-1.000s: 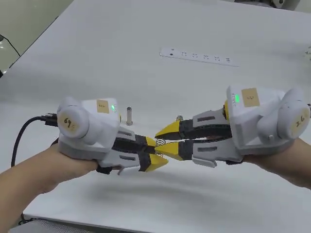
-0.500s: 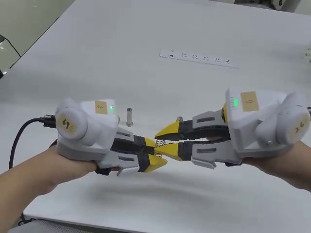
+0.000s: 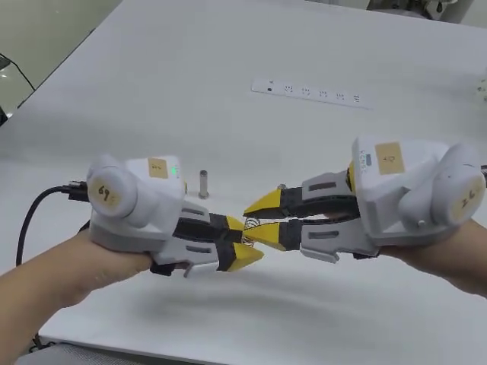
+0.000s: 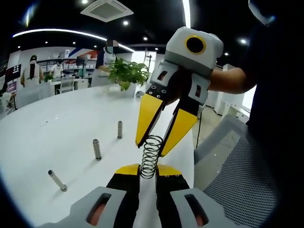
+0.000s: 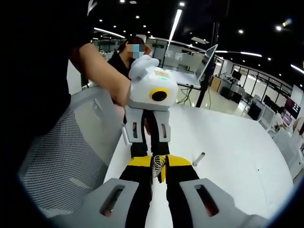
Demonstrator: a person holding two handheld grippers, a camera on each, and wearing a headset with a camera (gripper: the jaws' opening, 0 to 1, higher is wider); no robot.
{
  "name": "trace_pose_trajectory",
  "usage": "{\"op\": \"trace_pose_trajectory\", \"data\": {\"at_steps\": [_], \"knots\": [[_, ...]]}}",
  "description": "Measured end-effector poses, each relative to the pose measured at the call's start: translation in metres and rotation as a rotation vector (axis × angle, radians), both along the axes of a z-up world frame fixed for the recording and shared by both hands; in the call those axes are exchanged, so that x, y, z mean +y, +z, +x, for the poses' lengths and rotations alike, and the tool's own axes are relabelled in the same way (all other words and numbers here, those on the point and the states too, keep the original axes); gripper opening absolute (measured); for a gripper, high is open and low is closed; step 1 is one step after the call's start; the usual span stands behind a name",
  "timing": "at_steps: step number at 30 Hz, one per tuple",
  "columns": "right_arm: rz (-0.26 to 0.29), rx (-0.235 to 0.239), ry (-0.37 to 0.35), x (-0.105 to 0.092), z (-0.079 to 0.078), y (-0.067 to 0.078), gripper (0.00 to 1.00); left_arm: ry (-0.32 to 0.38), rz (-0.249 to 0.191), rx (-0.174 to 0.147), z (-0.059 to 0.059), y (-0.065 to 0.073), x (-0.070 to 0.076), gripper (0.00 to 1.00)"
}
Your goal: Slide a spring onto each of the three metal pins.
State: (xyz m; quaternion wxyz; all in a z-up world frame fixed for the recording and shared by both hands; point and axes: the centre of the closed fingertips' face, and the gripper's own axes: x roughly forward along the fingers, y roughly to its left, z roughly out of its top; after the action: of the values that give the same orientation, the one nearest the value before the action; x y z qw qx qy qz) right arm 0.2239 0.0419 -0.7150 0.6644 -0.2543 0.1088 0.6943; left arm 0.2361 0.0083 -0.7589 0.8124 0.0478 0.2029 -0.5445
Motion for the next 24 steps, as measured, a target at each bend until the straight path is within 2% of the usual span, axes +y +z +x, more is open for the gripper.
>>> {"op": "trace_pose_trajectory", "data": {"at_steps": [4,13,20,24], "knots": [[-0.011,-0.009,-0.002,0.0,0.001,-0.002,0.07,0.013,-0.01,-0.003,0.002,0.002,0.003,0.06],[-0.012,-0.019,-0.016,0.002,0.005,0.0,0.07,0.052,0.007,-0.008,0.008,0.0,0.011,0.17],[-0.023,-0.035,-0.023,0.001,0.008,-0.002,0.07,0.096,0.023,-0.01,0.012,-0.004,0.027,0.26],[-0.021,-0.036,-0.031,0.001,0.01,-0.002,0.07,0.136,0.035,-0.012,0.014,-0.006,0.041,0.32]]}}
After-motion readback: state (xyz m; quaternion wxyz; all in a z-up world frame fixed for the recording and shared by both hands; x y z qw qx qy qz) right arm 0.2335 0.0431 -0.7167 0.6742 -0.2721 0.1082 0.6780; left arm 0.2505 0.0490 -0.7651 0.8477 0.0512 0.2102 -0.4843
